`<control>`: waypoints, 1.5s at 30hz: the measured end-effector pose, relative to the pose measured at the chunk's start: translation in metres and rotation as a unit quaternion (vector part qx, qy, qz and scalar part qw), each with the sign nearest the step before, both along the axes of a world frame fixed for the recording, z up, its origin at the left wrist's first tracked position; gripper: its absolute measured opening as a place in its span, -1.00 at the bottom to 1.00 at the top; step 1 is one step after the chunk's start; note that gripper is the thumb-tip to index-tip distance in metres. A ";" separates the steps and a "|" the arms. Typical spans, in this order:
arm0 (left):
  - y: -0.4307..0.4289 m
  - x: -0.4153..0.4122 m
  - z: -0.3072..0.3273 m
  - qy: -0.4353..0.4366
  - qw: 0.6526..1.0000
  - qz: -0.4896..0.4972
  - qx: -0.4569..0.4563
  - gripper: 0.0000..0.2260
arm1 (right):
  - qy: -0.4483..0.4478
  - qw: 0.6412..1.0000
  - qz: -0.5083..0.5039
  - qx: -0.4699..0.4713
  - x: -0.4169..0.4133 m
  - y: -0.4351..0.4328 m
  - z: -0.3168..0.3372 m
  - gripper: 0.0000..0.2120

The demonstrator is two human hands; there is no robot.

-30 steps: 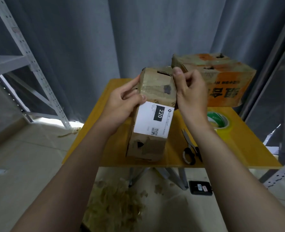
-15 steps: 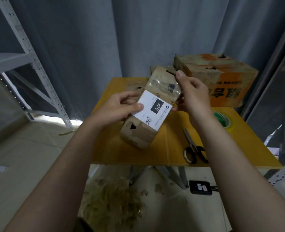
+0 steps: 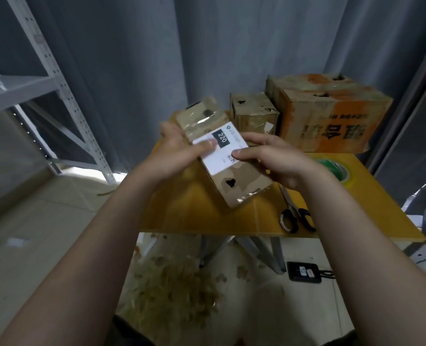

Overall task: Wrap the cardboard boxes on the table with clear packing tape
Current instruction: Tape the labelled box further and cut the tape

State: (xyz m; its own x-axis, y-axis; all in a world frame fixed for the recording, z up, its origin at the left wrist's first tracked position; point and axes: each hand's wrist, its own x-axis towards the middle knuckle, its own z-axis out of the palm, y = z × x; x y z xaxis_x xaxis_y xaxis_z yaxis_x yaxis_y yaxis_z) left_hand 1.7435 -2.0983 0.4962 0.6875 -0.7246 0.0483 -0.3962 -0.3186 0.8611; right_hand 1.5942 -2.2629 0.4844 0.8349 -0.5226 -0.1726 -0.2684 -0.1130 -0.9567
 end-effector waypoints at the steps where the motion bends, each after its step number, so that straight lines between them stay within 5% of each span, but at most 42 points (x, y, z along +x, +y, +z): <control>1: 0.003 0.002 0.003 -0.087 0.995 0.045 -0.035 -0.42 | -0.001 1.000 0.019 0.008 -0.001 -0.001 0.001 -0.59; 4: 0.014 0.004 0.010 -0.219 0.974 0.030 -0.048 -0.26 | 0.024 0.996 0.046 -0.074 0.000 0.001 -0.002 -0.67; 6: 0.015 0.004 0.007 -0.201 0.977 -0.065 0.038 -0.21 | 0.019 0.990 0.052 -0.131 0.009 0.008 -0.008 -0.68; 10: 0.005 0.009 -0.018 -0.227 0.918 -0.228 0.233 0.03 | -0.026 0.981 -0.015 -0.191 0.028 0.010 -0.025 -0.73; 14: -0.011 0.014 -0.036 -0.274 0.904 -0.191 0.266 -0.09 | 0.046 0.945 -0.142 -0.290 0.019 -0.013 -0.026 -0.82; 19: -0.022 0.006 -0.037 -0.258 0.907 -0.101 0.316 -0.12 | 0.383 0.830 -0.157 -0.375 -0.024 -0.038 -0.018 -0.59; 25: -0.033 -0.013 -0.028 -0.254 0.885 -0.065 0.384 -0.10 | 0.368 0.848 -0.166 -0.343 -0.053 -0.055 -0.031 -0.48; 28: -0.034 -0.025 -0.026 -0.256 0.905 -0.062 0.333 -0.08 | 0.298 0.851 -0.194 -0.386 -0.058 -0.050 -0.031 -0.45; 31: -0.034 -0.041 -0.018 -0.267 0.939 -0.087 0.199 -0.32 | 0.168 0.894 -0.225 -0.349 -0.063 -0.036 -0.005 -0.43; 37: -0.031 -0.078 0.004 -0.125 0.981 -0.147 -0.025 -0.55 | -0.091 0.946 -0.208 -0.230 -0.056 0.013 0.050 -0.50; 41: -0.018 -0.083 0.018 -0.026 0.986 -0.073 -0.150 -0.72 | -0.135 0.971 -0.133 -0.144 -0.054 0.050 0.071 -0.41; 45: 0.010 -0.083 0.026 -0.017 0.982 -0.057 -0.181 -0.76 | -0.119 0.971 -0.128 -0.161 -0.061 0.076 0.085 -0.51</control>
State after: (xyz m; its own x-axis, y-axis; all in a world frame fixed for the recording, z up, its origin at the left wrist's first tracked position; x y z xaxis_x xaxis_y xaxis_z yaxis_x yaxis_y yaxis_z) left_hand 1.6608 -2.0887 0.5224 0.5966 -0.7277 0.3384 -0.4420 0.0541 0.8954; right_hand 1.5337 -2.1869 0.5691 0.6673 -0.7126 0.2167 -0.1018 -0.3755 -0.9212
